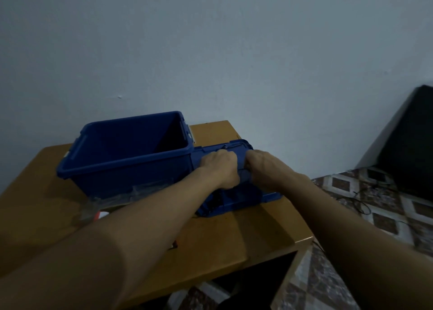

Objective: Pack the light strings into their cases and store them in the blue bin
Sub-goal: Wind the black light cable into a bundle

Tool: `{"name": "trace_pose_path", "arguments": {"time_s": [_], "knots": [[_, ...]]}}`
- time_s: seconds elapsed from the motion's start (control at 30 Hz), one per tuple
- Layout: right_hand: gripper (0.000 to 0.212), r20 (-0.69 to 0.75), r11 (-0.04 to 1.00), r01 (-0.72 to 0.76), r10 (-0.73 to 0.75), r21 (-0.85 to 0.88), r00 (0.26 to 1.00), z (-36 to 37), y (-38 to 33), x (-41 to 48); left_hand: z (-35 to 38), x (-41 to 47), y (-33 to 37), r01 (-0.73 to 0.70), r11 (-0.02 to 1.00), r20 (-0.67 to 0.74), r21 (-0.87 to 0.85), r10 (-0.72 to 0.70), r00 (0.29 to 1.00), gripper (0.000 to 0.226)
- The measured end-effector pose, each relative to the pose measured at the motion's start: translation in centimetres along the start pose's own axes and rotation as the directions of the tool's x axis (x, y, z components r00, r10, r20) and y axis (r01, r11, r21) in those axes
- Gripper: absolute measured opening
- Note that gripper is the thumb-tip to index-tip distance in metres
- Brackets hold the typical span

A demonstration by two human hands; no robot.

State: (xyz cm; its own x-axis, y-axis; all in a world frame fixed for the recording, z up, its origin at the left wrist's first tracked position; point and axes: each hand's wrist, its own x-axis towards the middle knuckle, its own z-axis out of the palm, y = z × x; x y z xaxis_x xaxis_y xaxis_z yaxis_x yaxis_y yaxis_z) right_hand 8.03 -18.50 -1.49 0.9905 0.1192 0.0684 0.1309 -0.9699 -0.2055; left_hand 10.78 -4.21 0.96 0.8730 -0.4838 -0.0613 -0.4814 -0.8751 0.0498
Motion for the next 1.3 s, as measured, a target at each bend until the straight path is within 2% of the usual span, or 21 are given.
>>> {"name": "trace_pose_path", "arguments": {"time_s": [0.1, 0.27, 0.43, 0.53, 0.7, 0.87, 1.0, 1.13, 1.3], "knots": [[0.022, -0.063, 0.994, 0.014, -0.007, 0.104, 0.998, -1.1, -0.1, -0.8, -0.7, -0.8, -0.3, 0.01, 0.999, -0.029, -0.035, -0.011, 1.0, 0.006], [0.01, -0.159, 0.972, 0.031, 0.007, 0.232, 0.987, -4.0, -1.2, -2.9, -2.6, -3.2, -1.3, 0.025, 0.995, -0.108, -0.098, -0.036, 0.993, 0.024], [0.015, -0.227, 0.966, 0.054, 0.005, 0.253, 0.974, -7.0, -2.6, -5.3, -4.4, -6.1, -2.3, 0.027, 0.986, -0.159, -0.164, -0.054, 0.986, 0.031], [0.016, -0.239, 0.952, 0.043, 0.032, 0.302, 0.97, -8.0, -3.5, -6.6, -5.4, -7.8, -2.5, 0.033, 0.977, -0.173, -0.213, -0.07, 0.982, 0.03], [0.014, -0.25, 0.956, 0.039, 0.036, 0.29, 0.968, -8.5, -4.7, -8.1, -6.5, -9.9, -2.7, 0.037, 0.961, -0.19, -0.274, -0.092, 0.977, 0.03], [0.001, -0.309, 0.939, 0.114, -0.008, 0.325, 0.951, -9.6, -5.1, -9.9, -7.4, -12.2, -2.6, 0.017, 0.942, -0.243, -0.336, -0.104, 0.964, 0.032], [0.01, -0.388, 0.931, 0.165, -0.028, 0.325, 0.921, -11.2, -5.8, -12.0, -8.4, -15.0, -2.4, -0.025, 0.913, -0.322, -0.407, -0.118, 0.939, 0.032], [0.012, -0.479, 0.921, 0.207, -0.025, 0.33, 0.877, -13.0, -6.9, -14.6, -9.1, -18.0, -2.3, -0.09, 0.846, -0.367, -0.525, -0.129, 0.921, 0.03], [0.014, -0.532, 0.897, 0.228, 0.01, 0.379, 0.846, -14.8, -8.6, -18.2, -10.1, -22.7, -1.9, -0.197, 0.651, -0.352, -0.733, -0.116, 0.929, 0.017]]}}
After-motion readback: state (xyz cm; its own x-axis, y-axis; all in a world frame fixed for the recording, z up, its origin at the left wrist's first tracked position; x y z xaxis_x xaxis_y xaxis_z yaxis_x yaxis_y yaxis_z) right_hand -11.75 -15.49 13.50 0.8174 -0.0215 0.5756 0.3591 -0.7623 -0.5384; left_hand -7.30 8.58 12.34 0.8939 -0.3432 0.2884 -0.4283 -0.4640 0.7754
